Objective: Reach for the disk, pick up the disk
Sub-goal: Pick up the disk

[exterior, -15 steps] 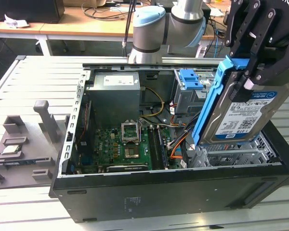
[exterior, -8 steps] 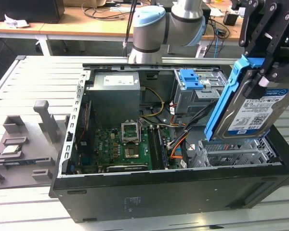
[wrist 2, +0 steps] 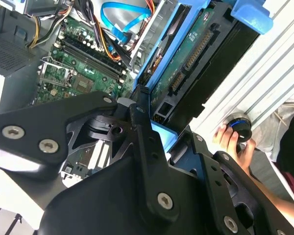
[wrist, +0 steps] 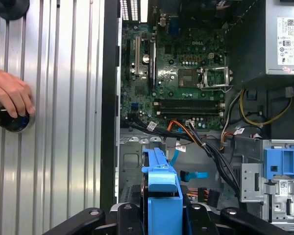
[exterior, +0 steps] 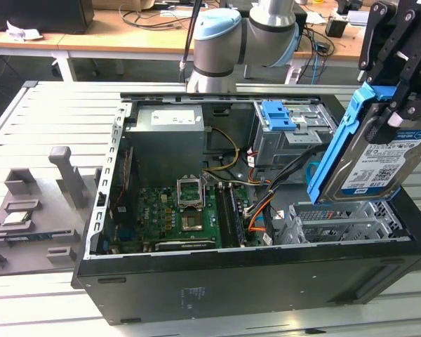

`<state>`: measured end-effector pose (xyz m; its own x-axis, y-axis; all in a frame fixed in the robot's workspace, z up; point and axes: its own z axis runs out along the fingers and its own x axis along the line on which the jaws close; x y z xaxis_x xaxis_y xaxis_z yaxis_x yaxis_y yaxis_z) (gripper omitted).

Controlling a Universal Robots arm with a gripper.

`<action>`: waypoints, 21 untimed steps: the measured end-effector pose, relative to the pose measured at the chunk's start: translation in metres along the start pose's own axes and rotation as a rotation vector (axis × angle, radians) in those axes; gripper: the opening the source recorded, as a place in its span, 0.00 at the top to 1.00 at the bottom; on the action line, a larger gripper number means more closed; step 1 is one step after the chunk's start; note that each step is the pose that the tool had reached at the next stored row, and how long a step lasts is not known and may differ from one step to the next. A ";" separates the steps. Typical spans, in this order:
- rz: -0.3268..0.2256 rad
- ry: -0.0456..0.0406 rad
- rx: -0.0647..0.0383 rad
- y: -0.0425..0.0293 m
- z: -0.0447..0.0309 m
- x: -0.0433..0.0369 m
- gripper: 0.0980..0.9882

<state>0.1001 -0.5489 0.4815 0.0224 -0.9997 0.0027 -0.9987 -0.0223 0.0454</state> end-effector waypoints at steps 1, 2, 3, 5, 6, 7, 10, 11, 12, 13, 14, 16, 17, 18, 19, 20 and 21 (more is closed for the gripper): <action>0.000 0.0001 0.000 -0.0009 0.0003 -0.0003 0.70; 0.000 0.0000 0.000 -0.0016 0.0006 -0.0005 0.70; 0.000 0.0001 0.000 -0.0022 0.0008 -0.0007 0.70; 0.000 0.0002 0.000 -0.0035 0.0012 -0.0011 0.70; 0.000 0.0002 0.000 -0.0041 0.0014 -0.0012 0.70; 0.000 0.0001 0.000 -0.0047 0.0017 -0.0014 0.70; 0.000 0.0002 0.000 -0.0076 0.0029 -0.0020 0.70; 0.000 0.0003 0.000 -0.0091 0.0035 -0.0023 0.70; 0.000 0.0003 0.000 -0.0100 0.0039 -0.0025 0.70; 0.000 0.0002 0.000 -0.0106 0.0042 -0.0026 0.70; 0.000 0.0003 0.000 -0.0112 0.0044 -0.0027 0.70; 0.000 0.0003 0.000 -0.0126 0.0054 -0.0031 0.70; 0.000 0.0003 0.000 -0.0132 0.0059 -0.0033 0.70; 0.000 0.0004 0.000 -0.0137 0.0064 -0.0035 0.70; 0.000 0.0004 0.000 -0.0143 0.0069 -0.0037 0.70; 0.000 0.0005 0.000 -0.0148 0.0076 -0.0040 0.70; 0.000 0.0005 0.000 -0.0150 0.0082 -0.0044 0.70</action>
<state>0.1146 -0.5442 0.4726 0.0224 -0.9997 0.0033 -0.9987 -0.0222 0.0454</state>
